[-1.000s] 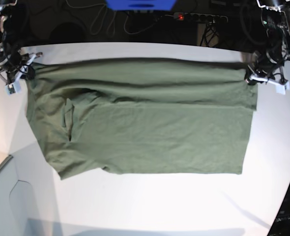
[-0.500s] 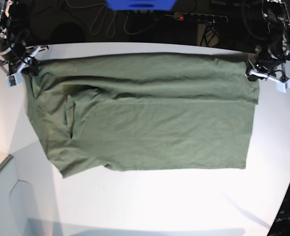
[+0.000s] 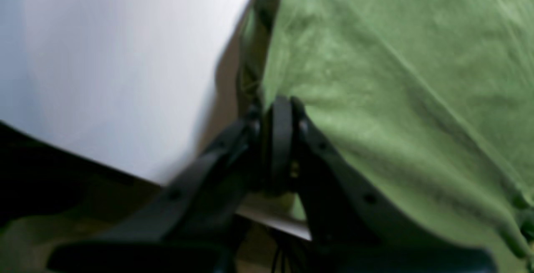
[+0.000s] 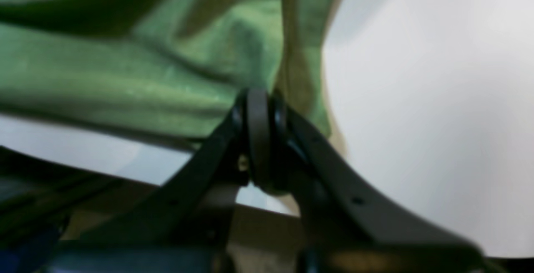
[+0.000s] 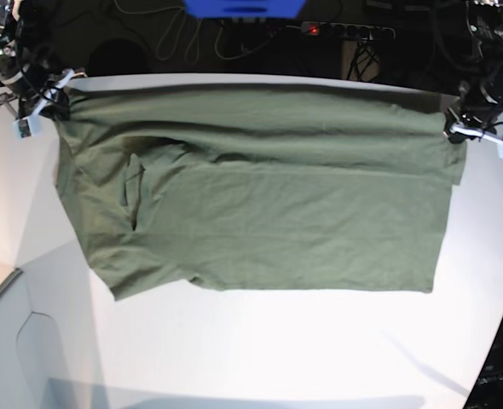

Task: Layout the t-shirt on the table in an organized manner, then fold the t-shirt properly
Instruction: 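Drag the folded shirt toward the robot with both grippers, then release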

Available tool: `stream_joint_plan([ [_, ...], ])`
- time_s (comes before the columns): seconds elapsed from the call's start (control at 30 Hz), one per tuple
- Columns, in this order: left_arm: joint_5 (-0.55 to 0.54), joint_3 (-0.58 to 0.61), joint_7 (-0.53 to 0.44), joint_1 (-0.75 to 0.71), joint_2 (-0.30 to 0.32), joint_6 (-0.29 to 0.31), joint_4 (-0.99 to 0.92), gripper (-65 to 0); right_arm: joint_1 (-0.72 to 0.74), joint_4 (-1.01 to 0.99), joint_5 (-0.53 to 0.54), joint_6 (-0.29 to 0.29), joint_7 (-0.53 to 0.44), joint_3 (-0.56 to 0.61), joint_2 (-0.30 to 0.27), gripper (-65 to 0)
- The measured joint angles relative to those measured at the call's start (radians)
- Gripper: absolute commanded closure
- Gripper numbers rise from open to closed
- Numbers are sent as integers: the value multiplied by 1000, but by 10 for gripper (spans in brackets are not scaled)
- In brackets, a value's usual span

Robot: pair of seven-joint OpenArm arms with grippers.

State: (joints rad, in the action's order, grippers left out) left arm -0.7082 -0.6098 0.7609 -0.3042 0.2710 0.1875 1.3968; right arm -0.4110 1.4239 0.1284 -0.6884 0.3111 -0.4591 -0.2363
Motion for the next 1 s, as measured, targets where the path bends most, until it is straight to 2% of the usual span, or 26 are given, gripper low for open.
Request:
stream_joint_plan([
  [0.4,7,4,2,26,-2,0,-7,-8,-46,1,0,0,-17,-12,35,0],
  [0.5,8,4,2,22,-3,0,-7,-85,-57,1,1,0,-17,-12,34,-105],
  [0.6,7,3,5,22,-2,-1,-6,-216,-73,3,-1,0,-18,-11,32,-237],
  [0.67,3,4,6,21,-3,0,0,-298,-75,3,0,0,-13,-18,34,-296],
  [0.73,1,3,10,19,-2,-1,6,-361,-72,23,0,-2,-11,-64,47,-321],
  [0.8,5,2,65,16,-2,-1,32,-390,-71,66,-1,0,-15,-133,58,-325],
  [0.87,4,2,83,16,-2,0,65,-391,-71,111,-3,1,-16,-178,69,-325],
  [1.0,-2,1,97,17,-3,2,142,-391,-56,156,2,0,-15,-182,73,-326],
])
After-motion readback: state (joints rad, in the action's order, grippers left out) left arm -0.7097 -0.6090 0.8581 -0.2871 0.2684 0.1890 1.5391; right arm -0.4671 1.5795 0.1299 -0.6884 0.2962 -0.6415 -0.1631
